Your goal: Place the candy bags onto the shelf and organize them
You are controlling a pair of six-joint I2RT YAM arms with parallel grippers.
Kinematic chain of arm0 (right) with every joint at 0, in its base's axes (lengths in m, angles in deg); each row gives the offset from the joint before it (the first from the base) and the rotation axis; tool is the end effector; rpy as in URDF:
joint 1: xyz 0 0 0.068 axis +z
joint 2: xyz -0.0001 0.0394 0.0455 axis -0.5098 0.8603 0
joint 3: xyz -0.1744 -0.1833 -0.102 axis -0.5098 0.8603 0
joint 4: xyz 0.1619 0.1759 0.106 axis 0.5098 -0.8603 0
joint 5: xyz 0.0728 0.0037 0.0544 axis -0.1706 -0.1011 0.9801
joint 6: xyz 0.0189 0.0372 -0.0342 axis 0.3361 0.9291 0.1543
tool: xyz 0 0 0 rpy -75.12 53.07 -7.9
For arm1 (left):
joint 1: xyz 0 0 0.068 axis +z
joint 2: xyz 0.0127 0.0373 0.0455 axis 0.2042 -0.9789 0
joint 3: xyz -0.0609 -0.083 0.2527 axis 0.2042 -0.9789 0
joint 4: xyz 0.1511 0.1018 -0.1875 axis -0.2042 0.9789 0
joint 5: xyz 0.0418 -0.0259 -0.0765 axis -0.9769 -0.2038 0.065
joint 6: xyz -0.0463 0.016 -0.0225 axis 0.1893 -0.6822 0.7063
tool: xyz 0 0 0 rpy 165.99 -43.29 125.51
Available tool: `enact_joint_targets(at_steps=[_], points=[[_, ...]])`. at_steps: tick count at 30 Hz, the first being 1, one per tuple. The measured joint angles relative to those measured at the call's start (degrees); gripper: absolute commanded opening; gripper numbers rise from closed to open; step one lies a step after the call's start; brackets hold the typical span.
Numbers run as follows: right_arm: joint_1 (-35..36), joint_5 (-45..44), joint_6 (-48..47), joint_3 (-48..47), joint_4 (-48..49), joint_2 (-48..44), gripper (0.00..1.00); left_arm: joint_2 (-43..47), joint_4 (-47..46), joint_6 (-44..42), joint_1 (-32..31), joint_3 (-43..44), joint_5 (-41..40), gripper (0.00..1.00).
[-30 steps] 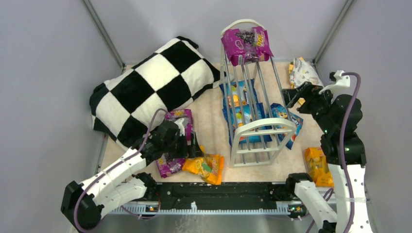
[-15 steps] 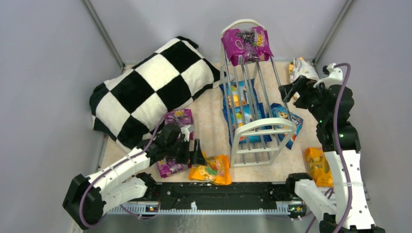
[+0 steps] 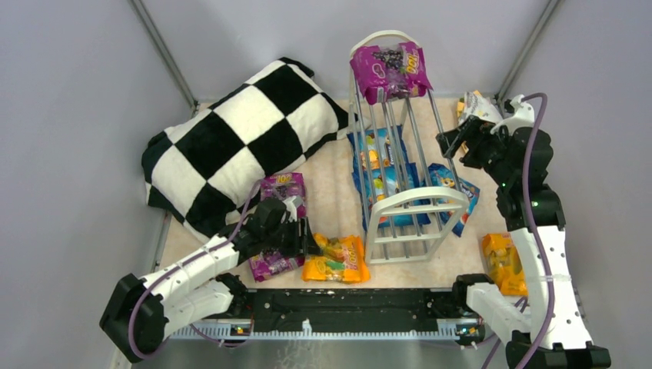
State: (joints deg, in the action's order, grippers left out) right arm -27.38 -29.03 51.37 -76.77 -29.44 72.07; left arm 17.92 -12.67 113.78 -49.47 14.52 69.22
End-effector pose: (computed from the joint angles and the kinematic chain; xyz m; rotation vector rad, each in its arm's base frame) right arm 0.1731 0.0160 0.4131 0.1833 1.8159 0.4758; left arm 0.1357 -0.1233 0.1828 0.0815 2.6581 -1.0843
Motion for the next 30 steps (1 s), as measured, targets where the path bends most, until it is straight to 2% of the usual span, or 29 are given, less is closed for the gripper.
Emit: enact_joint_targets(at_steps=[11, 22, 25, 28, 30], points=[[0.0, 0.7, 0.1, -0.1, 0.2, 1.3, 0.88, 1.5, 1.0, 1.2, 2.0, 3.0, -4.2, 0.19], [0.0, 1.7, 1.5, -0.2, 1.6, 3.0, 0.88, 3.7, 6.2, -0.1, 5.5, 7.2, -5.7, 0.1], [0.0, 1.9, 1.6, -0.2, 1.6, 3.9, 0.88, 4.7, 8.2, -0.9, 8.0, 9.3, -5.6, 0.07], [0.0, 2.1, 1.6, -0.2, 1.7, 4.0, 0.88, 5.3, 9.0, -1.8, 11.5, 11.3, -4.1, 0.0], [0.0, 2.0, 1.6, -0.2, 1.7, 4.0, 0.88, 5.2, 9.0, -2.6, 14.1, 12.6, -2.6, 0.0]])
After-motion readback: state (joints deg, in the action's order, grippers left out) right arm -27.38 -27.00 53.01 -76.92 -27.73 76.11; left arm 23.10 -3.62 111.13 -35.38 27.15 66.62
